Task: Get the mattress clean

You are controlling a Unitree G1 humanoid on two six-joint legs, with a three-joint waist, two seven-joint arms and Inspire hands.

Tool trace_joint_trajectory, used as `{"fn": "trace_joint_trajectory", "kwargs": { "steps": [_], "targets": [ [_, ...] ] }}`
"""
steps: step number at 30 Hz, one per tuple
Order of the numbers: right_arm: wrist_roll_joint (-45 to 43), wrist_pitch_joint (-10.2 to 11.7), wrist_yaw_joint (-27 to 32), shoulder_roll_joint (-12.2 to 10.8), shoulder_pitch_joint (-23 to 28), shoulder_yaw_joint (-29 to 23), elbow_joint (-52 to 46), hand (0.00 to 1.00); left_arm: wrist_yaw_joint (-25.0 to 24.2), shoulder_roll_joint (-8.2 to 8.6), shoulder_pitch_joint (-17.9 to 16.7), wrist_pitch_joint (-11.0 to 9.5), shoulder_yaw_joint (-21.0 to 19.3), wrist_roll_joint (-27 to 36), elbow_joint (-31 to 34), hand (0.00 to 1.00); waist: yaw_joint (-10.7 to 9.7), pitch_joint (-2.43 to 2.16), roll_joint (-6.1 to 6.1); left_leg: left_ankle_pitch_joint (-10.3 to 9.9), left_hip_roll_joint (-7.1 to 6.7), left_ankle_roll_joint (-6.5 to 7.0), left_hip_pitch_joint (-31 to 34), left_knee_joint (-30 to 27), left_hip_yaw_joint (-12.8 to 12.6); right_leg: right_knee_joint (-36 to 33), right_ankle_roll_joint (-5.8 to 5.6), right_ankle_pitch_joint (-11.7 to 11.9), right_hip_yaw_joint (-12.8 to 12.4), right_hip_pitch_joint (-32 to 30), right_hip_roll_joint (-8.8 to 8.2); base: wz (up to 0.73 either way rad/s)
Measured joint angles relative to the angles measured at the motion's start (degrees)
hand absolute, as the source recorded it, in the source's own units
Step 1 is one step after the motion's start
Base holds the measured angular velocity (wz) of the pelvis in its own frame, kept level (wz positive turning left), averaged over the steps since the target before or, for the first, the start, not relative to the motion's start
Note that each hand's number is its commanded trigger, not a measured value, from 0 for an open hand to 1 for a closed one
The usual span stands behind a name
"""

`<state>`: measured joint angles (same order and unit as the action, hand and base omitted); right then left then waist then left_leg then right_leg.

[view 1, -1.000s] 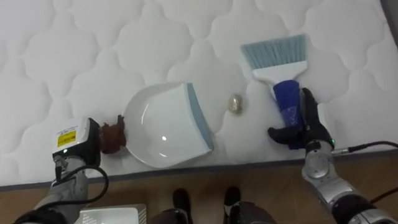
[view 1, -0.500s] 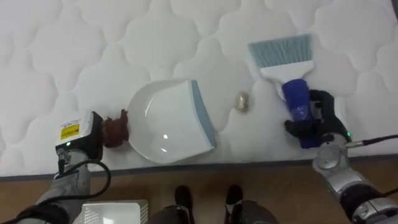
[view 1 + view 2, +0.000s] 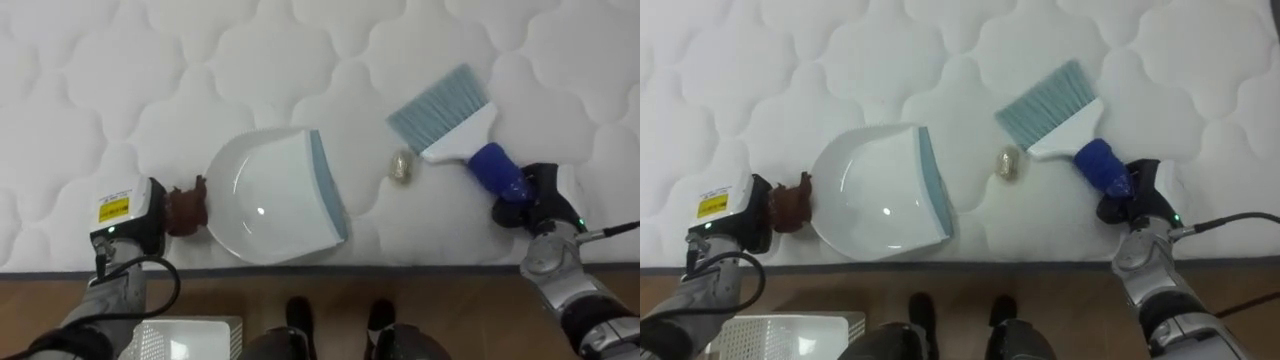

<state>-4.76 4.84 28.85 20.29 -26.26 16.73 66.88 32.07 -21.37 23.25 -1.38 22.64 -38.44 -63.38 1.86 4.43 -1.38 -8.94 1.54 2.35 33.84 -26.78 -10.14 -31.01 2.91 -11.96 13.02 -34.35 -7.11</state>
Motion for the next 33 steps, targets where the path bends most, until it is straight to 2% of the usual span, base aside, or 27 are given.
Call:
{"fn": "trace_joint_trajectory", "kwargs": {
  "steps": [5,13,19,25,28,31,32,33],
  "targets": [
    [0.1,-0.8,-0.4,0.0,0.0,0.0,0.1,1.0,0.0,0.32,0.0,1.1,0.0,0.0,0.5,1.0,0.0,-0.06,0.0,0.0,-0.02,0.01,0.0,0.0,0.2,0.0,-0.01,0.0,0.1,0.1,0.01,0.0],
    [0.1,-0.8,-1.0,0.0,0.1,-0.1,0.6,1.0,0.6,0.42,0.0,1.5,0.0,-1.6,0.5,1.0,0.0,-0.17,-0.16,0.0,0.03,0.01,-0.1,0.0,0.3,0.5,-0.05,0.1,0.3,0.4,0.11,0.0],
    [0.1,-1.1,-0.8,0.0,0.5,-0.1,1.3,1.0,0.9,0.64,0.0,1.5,0.0,-2.1,0.6,1.0,-0.1,-0.39,-0.51,0.0,0.21,0.01,-0.5,0.1,1.2,1.0,-0.03,0.1,1.3,1.5,0.09,0.07],
    [0.6,-0.9,-0.8,1.2,0.3,-0.1,2.4,1.0,1.1,0.63,0.1,1.8,0.0,-3.2,0.6,1.0,-0.3,-0.39,-0.39,0.0,-0.24,0.07,-0.5,0.1,1.1,-0.3,-0.3,-0.3,1.1,1.0,-0.76,0.03],
    [0.8,-1.2,-1.5,1.7,0.0,-0.1,2.3,1.0,1.2,0.56,0.2,2.1,0.0,-3.5,0.7,1.0,-0.2,-0.29,0.13,0.0,-0.35,0.09,-0.3,-0.3,0.9,-0.8,-0.38,-0.3,0.7,0.6,-0.92,-0.03],
    [0.7,-2.1,-1.6,2.5,-0.8,-0.1,2.9,1.0,1.6,-0.76,0.7,2.7,0.0,-4.8,1.8,1.0,-0.2,-0.34,1.92,0.1,-0.51,0.18,1.0,-1.1,0.8,-2.3,-0.29,-0.5,0.1,-1.2,-1.15,-0.03],
    [0.5,-2.4,-1.7,3.5,-1.2,-0.1,4.1,1.0,2.2,-1.5,1.4,2.7,0.0,-5.7,1.8,1.0,-0.3,-0.28,2.92,0.2,-0.66,0.36,1.7,-1.4,0.8,-3.1,-0.23,-0.7,0.1,-2.0,-1.44,0.05],
    [0.3,-2.4,-1.7,4.1,-1.4,-0.1,4.5,1.0,2.6,-1.87,1.7,2.7,0.0,-6.3,1.9,1.0,-0.4,-0.22,3.3,0.2,-0.63,0.37,2.0,-1.8,0.8,-3.3,-0.22,-0.7,0.1,-2.3,-1.46,0.05]
  ]
}}
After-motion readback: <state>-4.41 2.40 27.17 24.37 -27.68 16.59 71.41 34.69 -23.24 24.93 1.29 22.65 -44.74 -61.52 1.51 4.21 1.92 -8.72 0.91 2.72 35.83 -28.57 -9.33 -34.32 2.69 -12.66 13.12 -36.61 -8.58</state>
